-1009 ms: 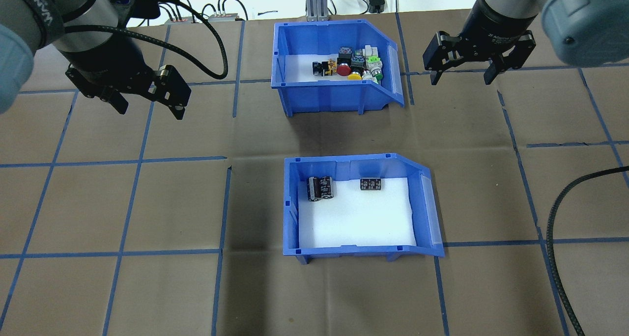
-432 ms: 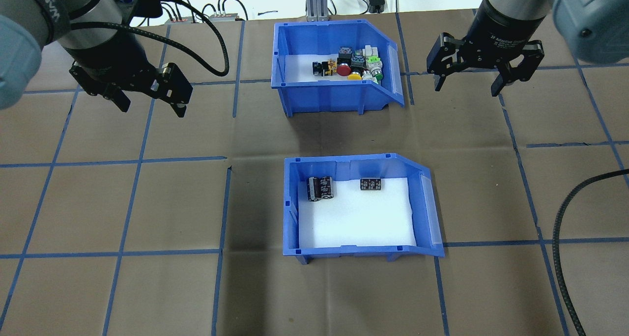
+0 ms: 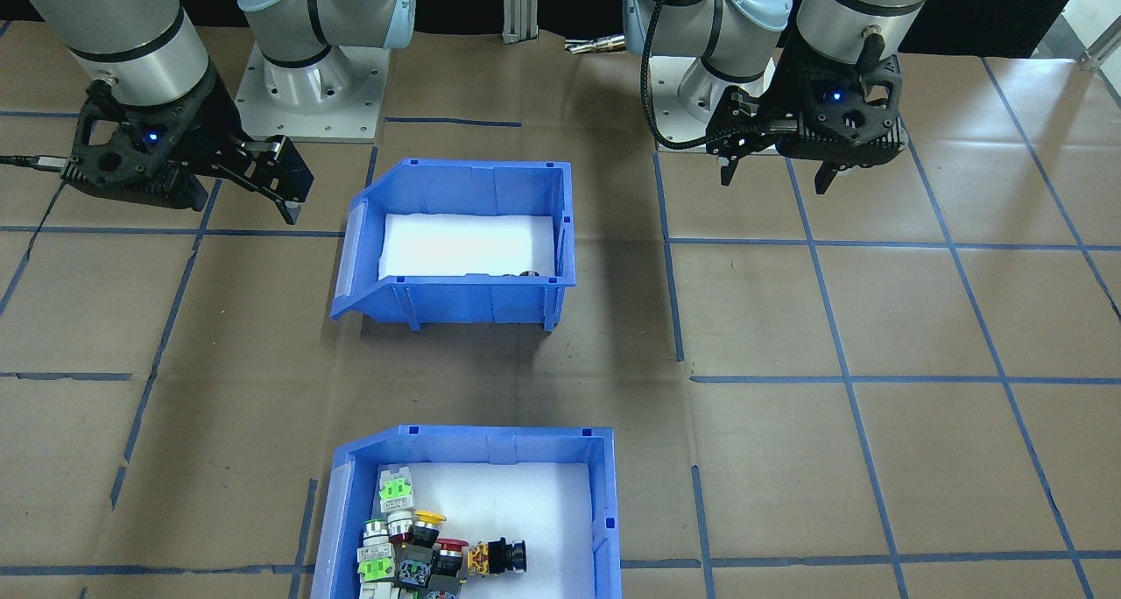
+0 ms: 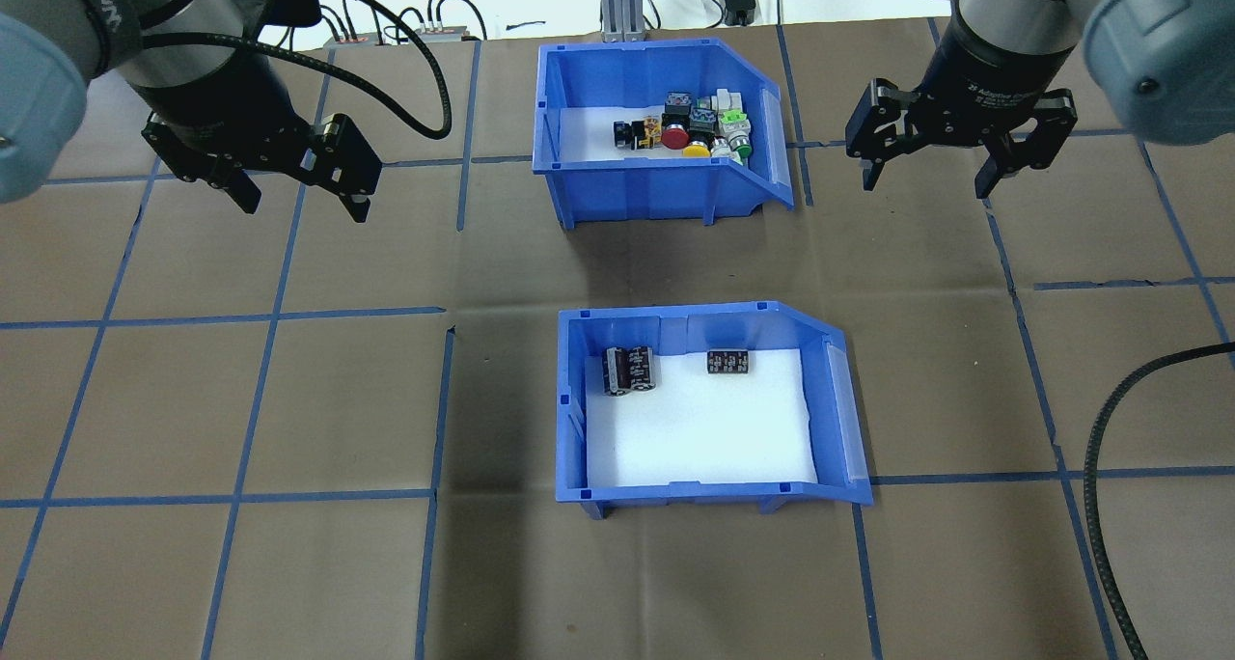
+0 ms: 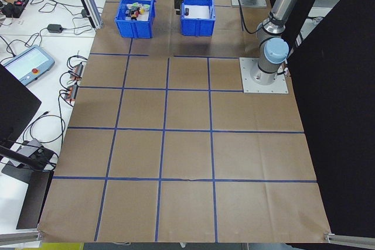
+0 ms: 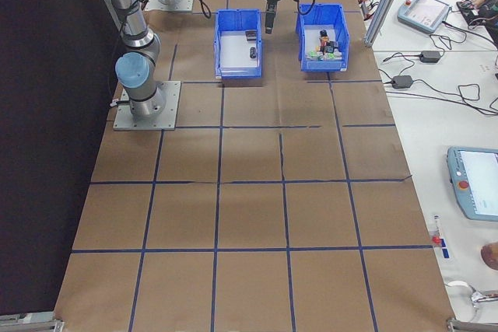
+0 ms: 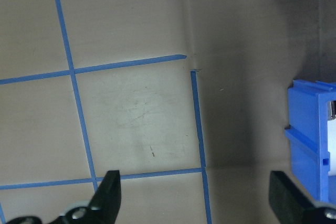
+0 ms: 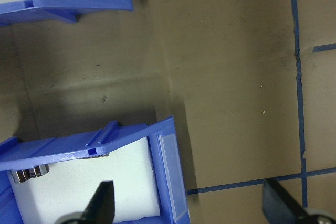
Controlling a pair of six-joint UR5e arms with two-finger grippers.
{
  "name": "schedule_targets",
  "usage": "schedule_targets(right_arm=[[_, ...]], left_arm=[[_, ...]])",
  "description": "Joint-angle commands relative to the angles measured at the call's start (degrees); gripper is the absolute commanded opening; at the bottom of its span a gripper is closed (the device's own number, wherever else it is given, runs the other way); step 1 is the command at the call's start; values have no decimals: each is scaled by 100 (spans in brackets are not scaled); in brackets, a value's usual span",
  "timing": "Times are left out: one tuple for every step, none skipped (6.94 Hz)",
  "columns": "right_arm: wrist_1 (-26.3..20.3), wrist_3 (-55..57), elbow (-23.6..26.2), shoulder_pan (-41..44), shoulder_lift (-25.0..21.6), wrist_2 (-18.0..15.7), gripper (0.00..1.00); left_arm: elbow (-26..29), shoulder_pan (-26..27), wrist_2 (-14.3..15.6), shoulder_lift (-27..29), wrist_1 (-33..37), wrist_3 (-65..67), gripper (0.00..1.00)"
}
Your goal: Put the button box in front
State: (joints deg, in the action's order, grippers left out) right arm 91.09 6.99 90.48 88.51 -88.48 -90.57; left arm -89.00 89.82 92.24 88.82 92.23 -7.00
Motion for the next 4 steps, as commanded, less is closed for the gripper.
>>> schedule_targets(right_arm=[[14,-5,-4,0,-2,-57,100],[14,-5,-4,0,-2,-57,100],[14,-5,-4,0,-2,-48,100],[14,-5,-4,0,-2,-48,100]], left_arm=[[-30,0,-4,-5,-12,6,100],[-39,0,-4,-5,-12,-3,100],[-91,0,5,-22,-12,5,100],[-91,0,14,-31,-12,14,100]])
